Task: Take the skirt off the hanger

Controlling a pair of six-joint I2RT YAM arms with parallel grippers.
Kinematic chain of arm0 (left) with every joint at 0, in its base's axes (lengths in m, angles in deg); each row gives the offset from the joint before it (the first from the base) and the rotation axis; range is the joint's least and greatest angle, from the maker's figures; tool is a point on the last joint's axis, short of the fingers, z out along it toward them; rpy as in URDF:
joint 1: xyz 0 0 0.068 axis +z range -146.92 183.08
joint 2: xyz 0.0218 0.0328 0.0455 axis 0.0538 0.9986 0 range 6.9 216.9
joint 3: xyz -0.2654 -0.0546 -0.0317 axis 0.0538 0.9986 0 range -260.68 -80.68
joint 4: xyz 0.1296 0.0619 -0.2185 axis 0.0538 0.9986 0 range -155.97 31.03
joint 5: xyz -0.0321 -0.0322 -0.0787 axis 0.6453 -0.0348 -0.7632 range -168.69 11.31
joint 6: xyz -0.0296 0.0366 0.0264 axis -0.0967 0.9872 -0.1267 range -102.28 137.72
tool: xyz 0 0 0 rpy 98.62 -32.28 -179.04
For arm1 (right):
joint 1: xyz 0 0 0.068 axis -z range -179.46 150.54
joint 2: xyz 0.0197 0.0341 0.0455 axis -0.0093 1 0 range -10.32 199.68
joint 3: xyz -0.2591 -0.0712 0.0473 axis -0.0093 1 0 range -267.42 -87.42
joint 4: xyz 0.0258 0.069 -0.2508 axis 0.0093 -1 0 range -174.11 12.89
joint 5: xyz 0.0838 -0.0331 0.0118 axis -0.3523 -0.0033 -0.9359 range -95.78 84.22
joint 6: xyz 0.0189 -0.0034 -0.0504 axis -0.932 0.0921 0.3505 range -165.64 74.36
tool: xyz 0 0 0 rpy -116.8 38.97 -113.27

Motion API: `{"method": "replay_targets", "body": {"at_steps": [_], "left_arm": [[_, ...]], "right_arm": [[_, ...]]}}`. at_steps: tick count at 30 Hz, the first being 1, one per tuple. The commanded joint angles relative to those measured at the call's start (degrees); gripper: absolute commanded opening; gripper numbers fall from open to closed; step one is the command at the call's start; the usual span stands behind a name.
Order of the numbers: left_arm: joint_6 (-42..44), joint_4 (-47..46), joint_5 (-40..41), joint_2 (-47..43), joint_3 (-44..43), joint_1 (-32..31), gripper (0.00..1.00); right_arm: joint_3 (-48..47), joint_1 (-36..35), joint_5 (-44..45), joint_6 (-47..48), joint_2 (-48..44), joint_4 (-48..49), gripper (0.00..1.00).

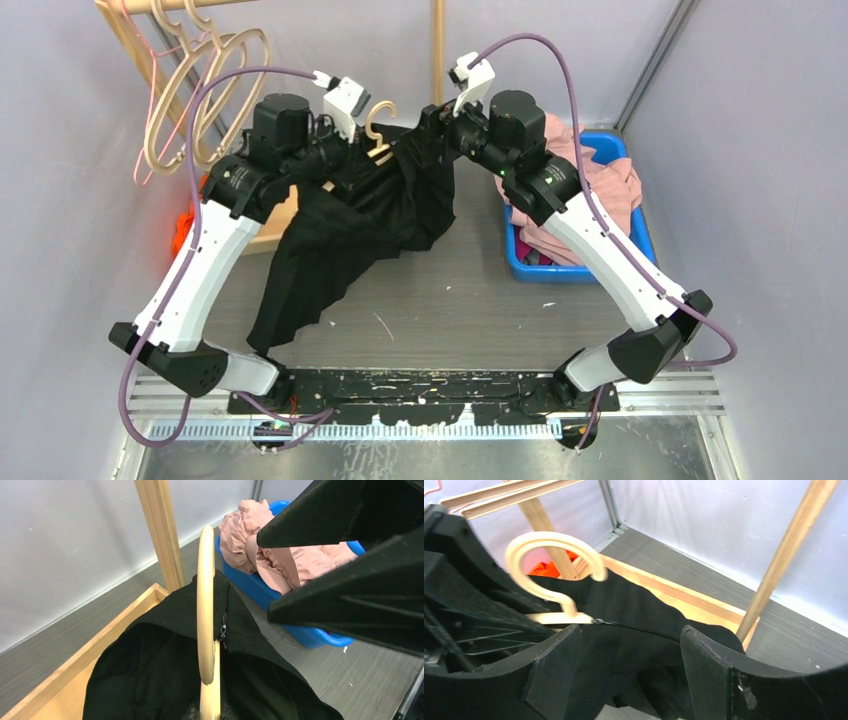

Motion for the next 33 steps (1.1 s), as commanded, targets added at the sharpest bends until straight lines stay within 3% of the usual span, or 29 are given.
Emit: {"method": "replay_targets", "body": {"at_steps": [1, 13, 19, 29, 33], "left_arm": [[0.44, -3.12, 3.45, -0.53, -1.42, -2.25, 0.0], [2.14, -1.37, 6.34, -0.4, -6.19, -2.94, 0.0], [1.13, -0.76, 4.88, -1.53, -5.76, -3.4, 0.0], [1.26, 0.33, 5.65, -2.65, -5.0, -3.6, 0.0], [1.08, 2.54, 4.62, -3.38, -5.14, -3.6, 0.0]], "right_arm": [[-0.09, -3.01, 0.43, 0.15, -2.22, -1.12, 0.77], [4.25, -6.32, 3.58, 0.12, -5.09, -3.05, 0.75], [3.8, -6.34, 5.46, -0.13, -2.06, -2.56, 0.72], [1.87, -6.29, 6.19, -1.08, 2.3, -2.08, 0.58], [1.2, -6.3, 7.67, -1.98, 3.49, -1.72, 0.43]]}}
